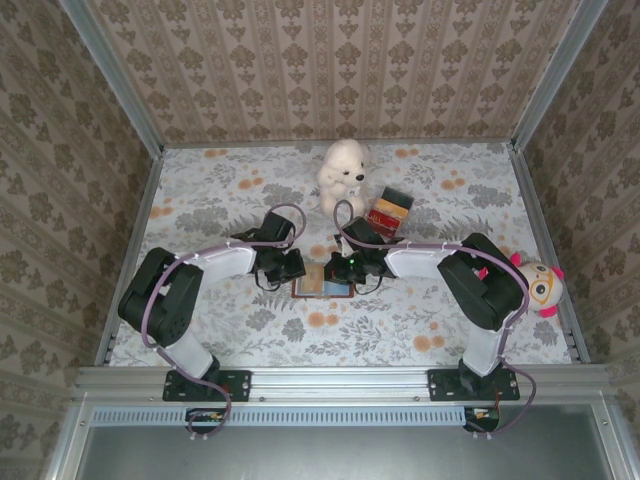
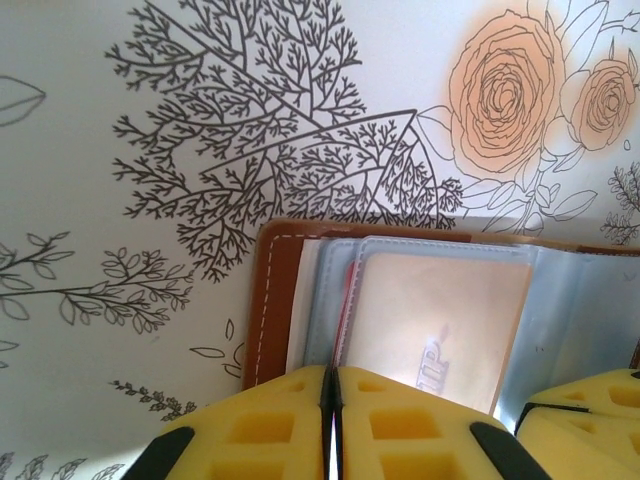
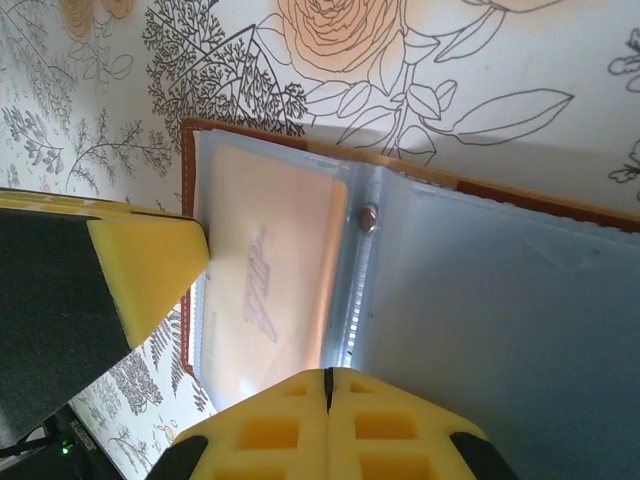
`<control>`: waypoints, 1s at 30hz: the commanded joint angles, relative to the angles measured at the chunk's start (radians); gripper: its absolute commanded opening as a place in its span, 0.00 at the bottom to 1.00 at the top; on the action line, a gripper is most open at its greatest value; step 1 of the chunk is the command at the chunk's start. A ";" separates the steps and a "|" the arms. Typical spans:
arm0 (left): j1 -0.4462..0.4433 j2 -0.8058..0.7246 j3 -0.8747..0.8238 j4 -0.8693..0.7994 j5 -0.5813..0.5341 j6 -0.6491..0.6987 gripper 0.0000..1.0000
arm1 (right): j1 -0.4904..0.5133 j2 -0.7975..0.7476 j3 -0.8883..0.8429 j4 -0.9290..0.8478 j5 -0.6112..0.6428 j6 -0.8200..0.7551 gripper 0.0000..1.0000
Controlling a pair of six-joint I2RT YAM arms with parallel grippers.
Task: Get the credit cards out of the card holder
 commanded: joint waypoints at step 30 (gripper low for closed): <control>0.039 -0.101 -0.050 0.010 0.105 -0.016 0.21 | 0.105 0.153 0.196 -0.459 0.387 -0.108 0.40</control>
